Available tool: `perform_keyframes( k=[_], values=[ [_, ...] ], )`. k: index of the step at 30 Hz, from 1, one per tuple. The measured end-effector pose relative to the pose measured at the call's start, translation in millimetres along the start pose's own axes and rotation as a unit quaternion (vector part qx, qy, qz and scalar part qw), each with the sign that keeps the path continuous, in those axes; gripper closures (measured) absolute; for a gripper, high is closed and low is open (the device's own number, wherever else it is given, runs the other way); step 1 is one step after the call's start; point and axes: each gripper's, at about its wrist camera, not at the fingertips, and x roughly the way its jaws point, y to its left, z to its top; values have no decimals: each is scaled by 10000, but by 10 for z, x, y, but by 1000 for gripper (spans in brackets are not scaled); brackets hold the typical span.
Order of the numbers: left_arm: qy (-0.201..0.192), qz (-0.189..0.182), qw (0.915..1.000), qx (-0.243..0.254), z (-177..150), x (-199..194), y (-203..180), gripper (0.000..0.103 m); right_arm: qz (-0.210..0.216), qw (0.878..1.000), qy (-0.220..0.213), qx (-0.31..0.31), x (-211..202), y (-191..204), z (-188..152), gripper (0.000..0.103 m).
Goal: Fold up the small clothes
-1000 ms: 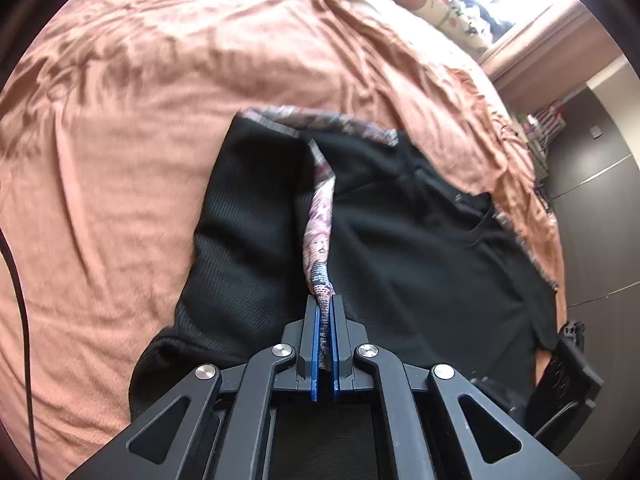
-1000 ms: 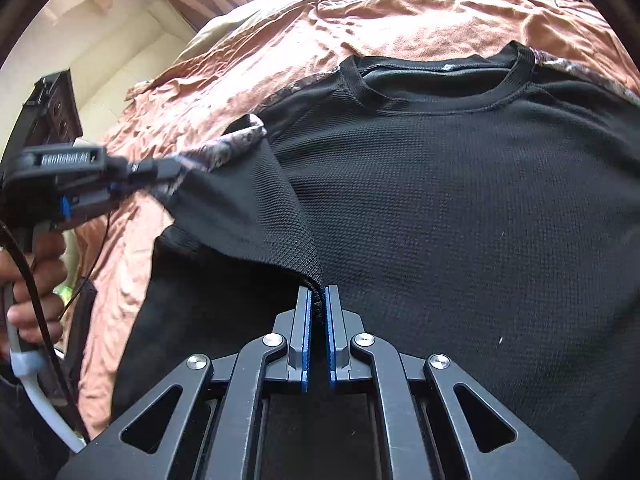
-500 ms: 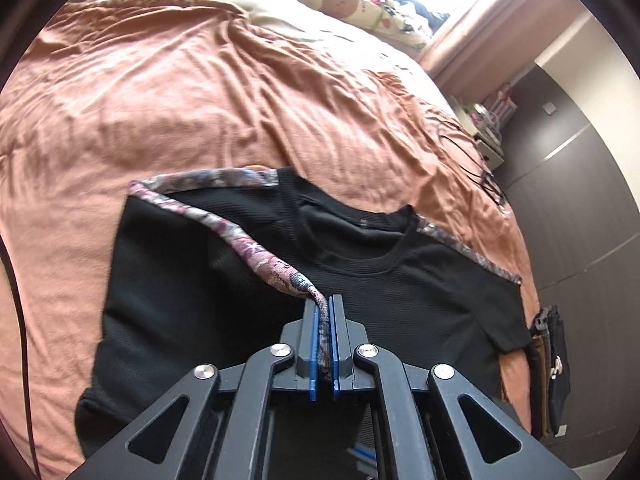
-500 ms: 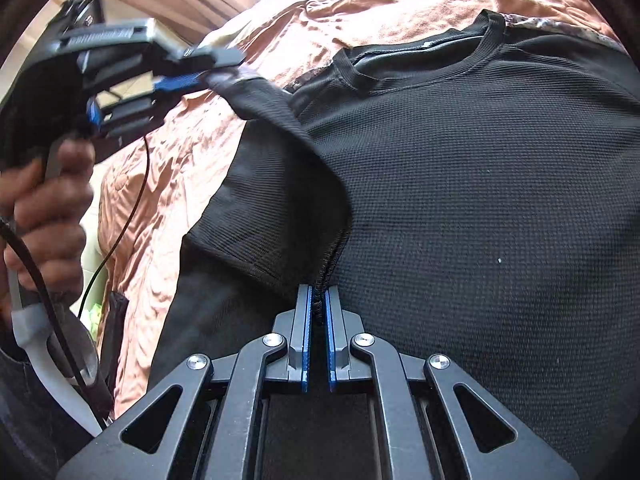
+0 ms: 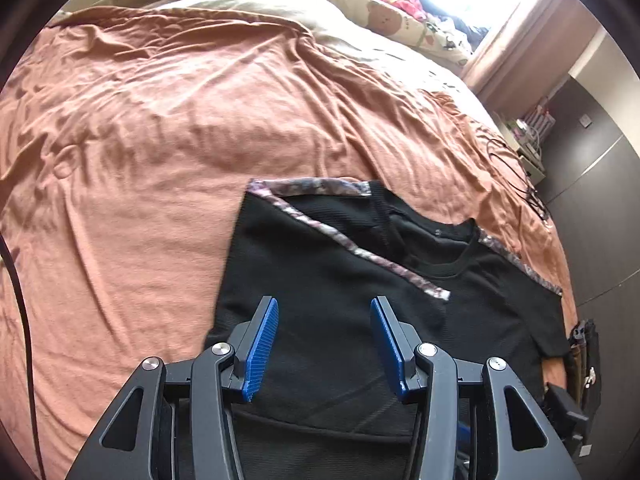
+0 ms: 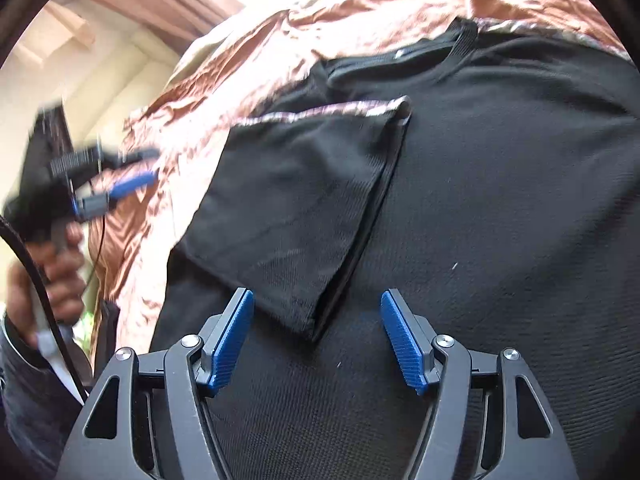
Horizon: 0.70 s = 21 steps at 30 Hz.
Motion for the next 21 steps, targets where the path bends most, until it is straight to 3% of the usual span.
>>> perform_keyframes(
  k=[6,10,21],
  values=[
    [-4,367,9990,-251,-138,-68,526,53,-185,9997,-133,58,34,-97,160,38],
    [125,508,9982,-300,-252,-9,754,53,-292,9995,-73,75,159,-151,292,45],
    [551,326,9979,41,-492,329,800,53,-372,9991,-115,139,467,-129,546,45]
  ],
)
